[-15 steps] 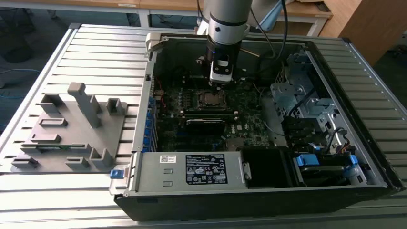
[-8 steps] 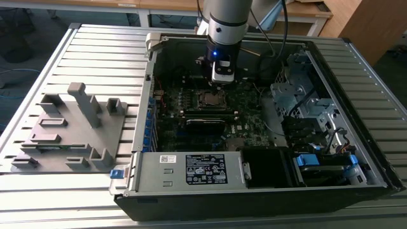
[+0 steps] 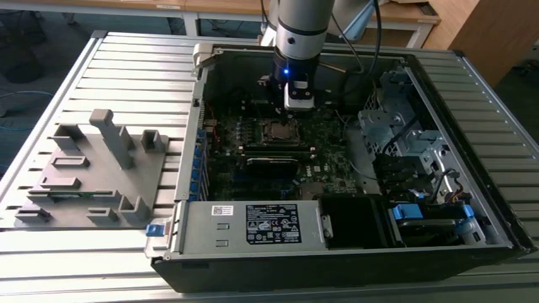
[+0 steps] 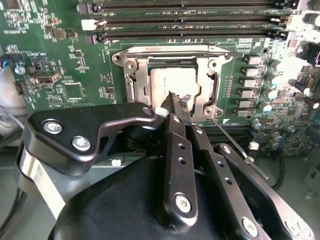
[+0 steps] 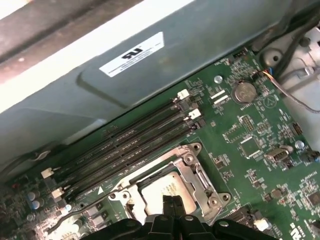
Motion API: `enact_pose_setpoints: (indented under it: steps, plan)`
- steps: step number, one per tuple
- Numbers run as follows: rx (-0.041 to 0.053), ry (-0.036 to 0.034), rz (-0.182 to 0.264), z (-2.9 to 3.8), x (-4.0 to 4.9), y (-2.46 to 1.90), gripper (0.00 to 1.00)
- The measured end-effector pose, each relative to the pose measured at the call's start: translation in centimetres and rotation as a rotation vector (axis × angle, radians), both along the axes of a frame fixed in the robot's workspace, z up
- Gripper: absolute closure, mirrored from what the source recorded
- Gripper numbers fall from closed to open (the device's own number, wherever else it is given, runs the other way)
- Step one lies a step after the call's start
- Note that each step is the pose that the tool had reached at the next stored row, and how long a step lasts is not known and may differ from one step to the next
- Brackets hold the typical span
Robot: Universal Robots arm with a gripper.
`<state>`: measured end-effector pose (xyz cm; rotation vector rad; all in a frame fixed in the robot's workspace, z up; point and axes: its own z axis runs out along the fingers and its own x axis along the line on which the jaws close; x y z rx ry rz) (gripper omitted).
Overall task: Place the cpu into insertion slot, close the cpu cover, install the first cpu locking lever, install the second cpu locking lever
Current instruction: 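Close the cpu cover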
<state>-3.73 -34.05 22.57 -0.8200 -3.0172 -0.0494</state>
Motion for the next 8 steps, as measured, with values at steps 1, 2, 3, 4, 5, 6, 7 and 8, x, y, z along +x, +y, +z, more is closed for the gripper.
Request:
enact_pose_setpoints:
  steps: [1, 2, 3, 4, 5, 6, 7, 8]
  plan:
    - [0.0007, 0.0, 0.01, 0.0, 0.0, 0.0, 0.9]
    - [0.0014, 0.0, 0.021, -0.01, 0.0, 0.0, 0.9]
    - [0.0021, 0.0, 0.032, -0.01, 0.0, 0.0, 0.9]
    - [0.0028, 0.0, 0.043, -0.01, 0.0, 0.0, 0.9]
    - [0.0035, 0.0, 0.055, -0.01, 0.0, 0.0, 0.9]
    - [0.0041, 0.0, 0.066, -0.02, 0.0, 0.0, 0.9]
    - [0.0048, 0.0, 0.077, -0.02, 0.0, 0.0, 0.9]
    - [0.0055, 0.0, 0.088, -0.02, 0.0, 0.0, 0.9]
